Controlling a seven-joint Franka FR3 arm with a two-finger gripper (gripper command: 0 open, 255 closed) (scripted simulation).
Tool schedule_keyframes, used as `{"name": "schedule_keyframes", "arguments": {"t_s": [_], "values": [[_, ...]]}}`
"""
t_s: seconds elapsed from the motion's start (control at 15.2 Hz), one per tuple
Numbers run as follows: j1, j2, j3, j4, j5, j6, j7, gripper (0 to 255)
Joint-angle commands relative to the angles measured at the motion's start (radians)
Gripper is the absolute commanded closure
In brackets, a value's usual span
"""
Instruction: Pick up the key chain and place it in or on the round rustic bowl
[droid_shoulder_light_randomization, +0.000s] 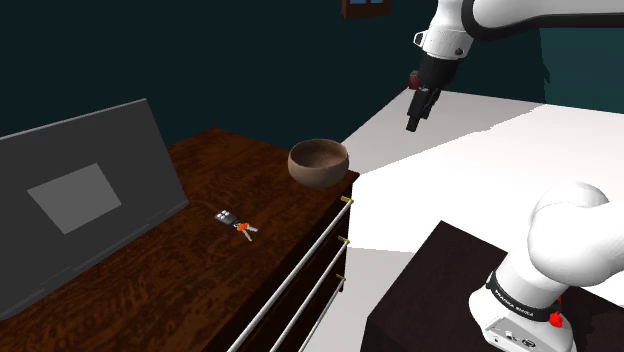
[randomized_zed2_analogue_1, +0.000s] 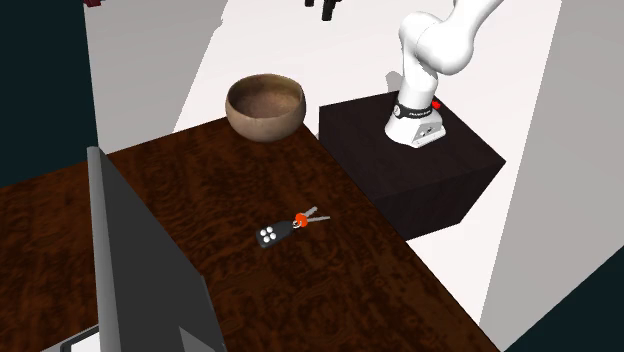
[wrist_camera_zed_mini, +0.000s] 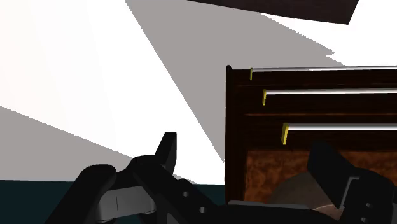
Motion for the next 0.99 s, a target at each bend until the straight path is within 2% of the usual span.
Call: {"name": "schedule_keyframes", "arguments": {"t_s": [0.0, 0.46, 0.92], "values": [[0.0, 0.0, 0.0, 0.0, 0.0, 0.0, 0.0, 0], [0.054, 0.129, 0.131, 0.03, 0.067, 0.083, 0.141, 0], [0.095, 0.302, 0.255, 0.115, 0.101, 0.158, 0.279, 0]]}}
